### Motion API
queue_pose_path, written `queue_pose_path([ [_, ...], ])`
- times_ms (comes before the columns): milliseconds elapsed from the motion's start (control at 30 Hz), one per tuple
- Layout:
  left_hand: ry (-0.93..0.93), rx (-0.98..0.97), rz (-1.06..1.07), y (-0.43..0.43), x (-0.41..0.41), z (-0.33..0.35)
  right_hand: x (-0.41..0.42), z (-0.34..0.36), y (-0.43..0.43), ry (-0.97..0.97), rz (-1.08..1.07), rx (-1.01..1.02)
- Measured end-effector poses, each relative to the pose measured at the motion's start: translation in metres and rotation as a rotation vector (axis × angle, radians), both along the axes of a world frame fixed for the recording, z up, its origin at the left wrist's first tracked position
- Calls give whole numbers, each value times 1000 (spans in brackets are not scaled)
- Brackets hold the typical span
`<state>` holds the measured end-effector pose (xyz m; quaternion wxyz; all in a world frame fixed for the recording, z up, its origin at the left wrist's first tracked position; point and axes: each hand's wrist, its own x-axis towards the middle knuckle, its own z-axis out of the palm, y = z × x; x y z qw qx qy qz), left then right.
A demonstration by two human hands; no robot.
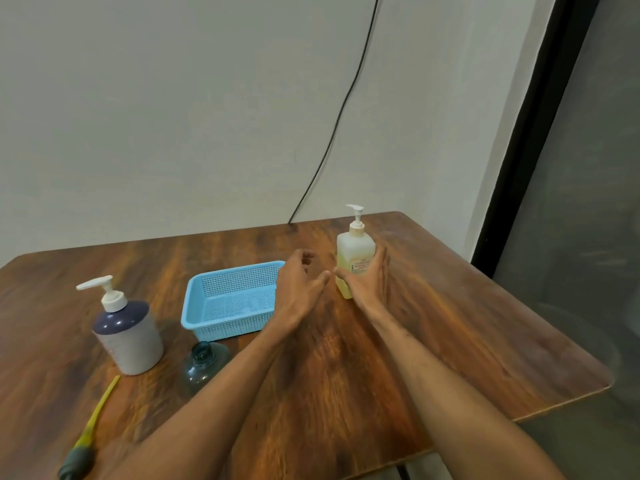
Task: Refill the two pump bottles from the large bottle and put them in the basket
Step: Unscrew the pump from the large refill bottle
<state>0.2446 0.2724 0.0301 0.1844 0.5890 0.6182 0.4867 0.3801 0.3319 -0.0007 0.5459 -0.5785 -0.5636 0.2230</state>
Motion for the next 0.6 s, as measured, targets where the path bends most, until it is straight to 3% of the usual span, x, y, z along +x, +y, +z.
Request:
queue_pose_path([
  [267, 5, -6, 7, 7, 2, -12, 2, 7, 6, 88, 17, -15],
  [600, -95, 4, -47, -75, -3, -10, 1, -5, -101, 62, 41, -24],
])
